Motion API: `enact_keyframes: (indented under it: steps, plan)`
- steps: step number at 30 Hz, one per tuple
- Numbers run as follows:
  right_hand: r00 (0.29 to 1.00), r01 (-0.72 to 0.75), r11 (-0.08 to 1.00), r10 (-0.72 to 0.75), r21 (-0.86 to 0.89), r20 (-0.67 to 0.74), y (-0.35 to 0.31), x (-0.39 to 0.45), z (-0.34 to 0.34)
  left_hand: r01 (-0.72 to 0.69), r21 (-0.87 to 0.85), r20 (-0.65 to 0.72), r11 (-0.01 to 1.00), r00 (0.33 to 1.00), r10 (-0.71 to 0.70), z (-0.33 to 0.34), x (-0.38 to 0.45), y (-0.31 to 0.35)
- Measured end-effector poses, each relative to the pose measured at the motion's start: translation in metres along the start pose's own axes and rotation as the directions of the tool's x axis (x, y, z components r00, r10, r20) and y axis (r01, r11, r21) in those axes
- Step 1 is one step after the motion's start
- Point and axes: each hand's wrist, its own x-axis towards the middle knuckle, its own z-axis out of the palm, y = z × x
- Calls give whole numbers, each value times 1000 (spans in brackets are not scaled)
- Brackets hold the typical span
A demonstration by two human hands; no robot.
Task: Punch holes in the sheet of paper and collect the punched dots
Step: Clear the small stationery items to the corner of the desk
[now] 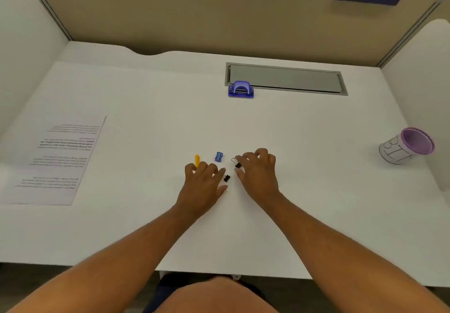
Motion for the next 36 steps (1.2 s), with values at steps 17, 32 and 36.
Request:
enact_keyframes:
  steps: [17,32,36]
  plan:
    - [994,-70,956,41,285,103,0,1,-3,168,-262,163,950,978,-128,2,19,9]
    - [943,-289,464,288,837,165,-104,-16,-17,397,-530,789,-750,554,-264,-61,-6,-29]
    - [961,-249,602,251,758,117,-131,-19,-11,469,-516,792,-717,579,-192,-53,-14,-55]
